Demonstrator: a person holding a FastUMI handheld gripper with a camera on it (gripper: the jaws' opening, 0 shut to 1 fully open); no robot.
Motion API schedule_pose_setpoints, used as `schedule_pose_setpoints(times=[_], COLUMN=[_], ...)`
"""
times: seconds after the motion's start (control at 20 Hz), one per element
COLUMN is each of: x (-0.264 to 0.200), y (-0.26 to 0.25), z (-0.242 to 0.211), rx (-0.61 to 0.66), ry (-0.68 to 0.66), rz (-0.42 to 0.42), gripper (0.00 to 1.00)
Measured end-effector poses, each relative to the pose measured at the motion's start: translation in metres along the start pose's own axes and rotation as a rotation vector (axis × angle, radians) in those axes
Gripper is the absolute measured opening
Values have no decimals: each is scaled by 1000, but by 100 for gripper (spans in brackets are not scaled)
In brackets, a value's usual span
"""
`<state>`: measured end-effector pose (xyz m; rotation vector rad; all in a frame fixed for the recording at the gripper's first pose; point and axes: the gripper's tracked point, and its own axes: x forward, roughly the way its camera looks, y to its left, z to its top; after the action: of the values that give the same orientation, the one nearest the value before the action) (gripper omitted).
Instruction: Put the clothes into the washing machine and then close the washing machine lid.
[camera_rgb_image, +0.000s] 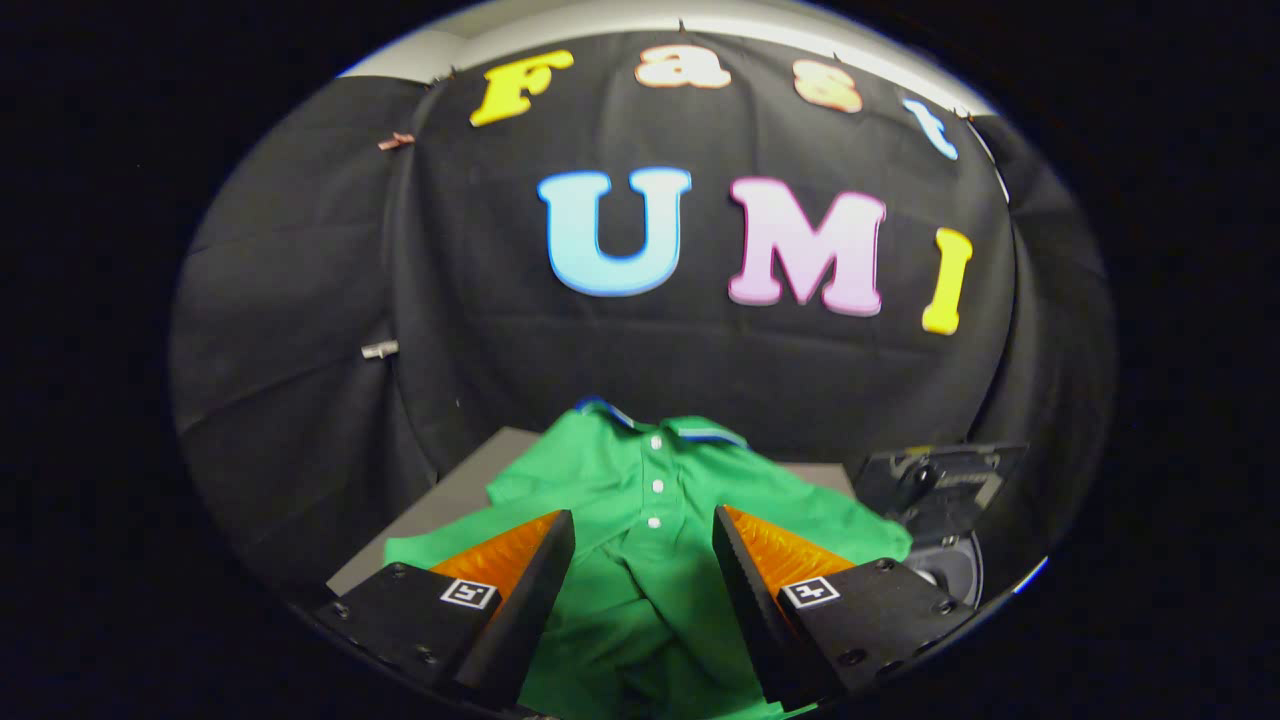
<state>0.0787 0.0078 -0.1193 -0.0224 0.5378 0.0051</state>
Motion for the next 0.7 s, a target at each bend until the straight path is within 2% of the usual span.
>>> schedule_pose_setpoints(times=[0.05,0.1,0.15,0.3,0.45,0.5,0.6,0.7], x=[8,3,18,21,16,16,14,6], y=[1,3,1,-2,-12,-12,-15,-13], z=[-29,-14,-19,-20,-16,-16,-20,-6], rx=[27,62,69,85,100,89,68,6], ry=[142,81,93,78,72,85,122,122], rz=[9,26,27,35,-7,-3,-25,-18], gripper=[88,89,88,89,29,29,9,9])
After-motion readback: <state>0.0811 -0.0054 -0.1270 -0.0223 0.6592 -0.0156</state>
